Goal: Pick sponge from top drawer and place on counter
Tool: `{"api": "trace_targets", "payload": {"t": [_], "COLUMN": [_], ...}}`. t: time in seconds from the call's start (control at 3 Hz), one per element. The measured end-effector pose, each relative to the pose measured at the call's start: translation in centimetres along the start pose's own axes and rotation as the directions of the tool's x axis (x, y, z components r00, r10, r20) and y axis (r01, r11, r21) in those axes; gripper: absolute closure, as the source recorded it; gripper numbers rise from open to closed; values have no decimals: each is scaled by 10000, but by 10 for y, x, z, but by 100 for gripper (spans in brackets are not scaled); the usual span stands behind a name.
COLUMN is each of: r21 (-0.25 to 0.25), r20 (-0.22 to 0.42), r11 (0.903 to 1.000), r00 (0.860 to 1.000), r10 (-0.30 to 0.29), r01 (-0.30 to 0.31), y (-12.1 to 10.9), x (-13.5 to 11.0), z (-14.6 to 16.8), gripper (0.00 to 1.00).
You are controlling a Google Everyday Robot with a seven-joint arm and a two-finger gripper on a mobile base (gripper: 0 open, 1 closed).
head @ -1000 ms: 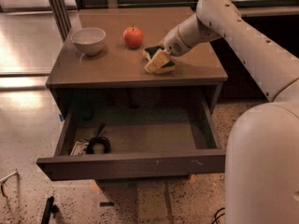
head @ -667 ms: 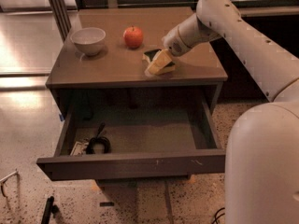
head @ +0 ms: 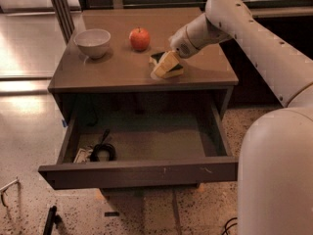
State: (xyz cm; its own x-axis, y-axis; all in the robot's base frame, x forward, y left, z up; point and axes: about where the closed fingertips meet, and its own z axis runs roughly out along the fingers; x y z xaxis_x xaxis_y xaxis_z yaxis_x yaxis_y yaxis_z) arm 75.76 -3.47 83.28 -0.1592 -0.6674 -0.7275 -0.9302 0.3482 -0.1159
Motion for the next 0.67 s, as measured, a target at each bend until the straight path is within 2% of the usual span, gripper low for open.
{"api": "trace_targets", "payload": {"t": [0.33,0.67], "r21": [471,529], "r20": [462,514], "r11": [9960,9949], "r00": [9958,9948], "r10": [-786,-885], "r01": [764,857], "y": [4,5], "x": [-37,-43], "z": [-22,-26], "gripper": [0,0]}}
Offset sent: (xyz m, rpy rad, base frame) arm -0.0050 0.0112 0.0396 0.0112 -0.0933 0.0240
